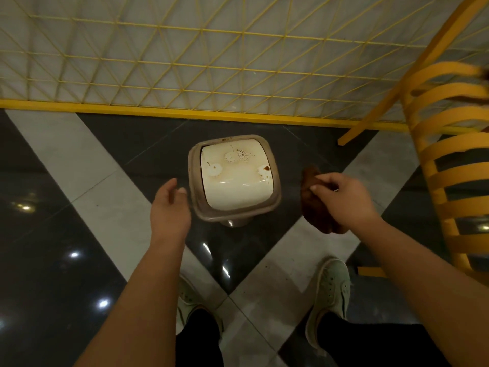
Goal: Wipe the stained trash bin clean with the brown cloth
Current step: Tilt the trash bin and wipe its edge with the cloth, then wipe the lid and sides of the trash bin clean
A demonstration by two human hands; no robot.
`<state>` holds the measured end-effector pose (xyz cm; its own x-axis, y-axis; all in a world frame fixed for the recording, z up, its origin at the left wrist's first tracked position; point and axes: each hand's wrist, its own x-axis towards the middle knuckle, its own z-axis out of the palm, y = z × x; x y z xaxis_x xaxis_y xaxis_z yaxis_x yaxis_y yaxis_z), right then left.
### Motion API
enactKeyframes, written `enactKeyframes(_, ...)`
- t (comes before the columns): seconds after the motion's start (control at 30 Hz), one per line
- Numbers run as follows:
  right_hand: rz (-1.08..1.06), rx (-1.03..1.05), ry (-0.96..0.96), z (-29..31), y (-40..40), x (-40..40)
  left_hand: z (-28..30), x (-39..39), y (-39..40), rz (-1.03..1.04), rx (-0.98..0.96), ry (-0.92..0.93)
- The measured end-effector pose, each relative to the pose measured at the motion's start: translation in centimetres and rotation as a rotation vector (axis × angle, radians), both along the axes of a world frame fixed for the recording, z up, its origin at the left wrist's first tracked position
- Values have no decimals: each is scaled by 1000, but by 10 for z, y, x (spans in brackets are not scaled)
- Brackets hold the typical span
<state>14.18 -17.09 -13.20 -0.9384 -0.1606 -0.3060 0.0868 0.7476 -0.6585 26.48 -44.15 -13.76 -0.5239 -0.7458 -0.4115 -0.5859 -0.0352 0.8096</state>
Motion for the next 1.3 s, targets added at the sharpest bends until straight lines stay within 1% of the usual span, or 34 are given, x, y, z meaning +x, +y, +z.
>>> enactKeyframes(0.07,-119,-170,-69,-2,-9,8,22,3,11,-100,-43,88)
enactKeyframes(0.13,-153,-230,-121,-9,-17,17,33,7,26,-223,-98,118)
enactKeyframes(0.23,-106,-189,-127,-21,-26,19,29,7,37,-394,-279,51)
enactKeyframes(0.33,-94,-126,-87,-30,-32,9,20,-6,36,-519,-332,-27)
enactKeyframes(0.43,-5,-42,-75,-42,-40,4,9,-20,32,-652,-431,-142)
enactKeyframes(0.5,59,41,-50,-52,-46,14,2,-26,30,-673,-491,-171)
enactKeyframes(0.57,48,83,30,-61,-49,34,-1,-27,29,-659,-517,-170)
enactKeyframes(0.63,18,66,95,-68,-51,57,-3,-28,27,-650,-529,-168)
enactKeyframes(0.73,46,-22,114,-74,-47,79,-2,-31,22,-653,-524,-173)
enactKeyframes(0.8,126,-5,119,-76,-39,83,-1,-33,18,-667,-531,-175)
enactKeyframes(0.87,119,23,118,-77,-28,74,1,-35,14,-687,-550,-179)
enactKeyframes(0.97,-136,-22,41,-78,-18,47,4,-35,7,-724,-679,-225)
enactKeyframes(1.03,-244,-89,-17,-79,-23,30,6,-33,5,-718,-789,-254)
enactKeyframes(1.13,-258,-206,-95,-78,-41,18,11,-38,21,-756,-828,-231)
enactKeyframes(1.23,-260,-329,-212,-81,-60,21,12,-50,51,-906,-830,-185)
enactKeyframes(1.3,-294,-386,-238,-85,-68,27,10,-54,65,-975,-852,-190)
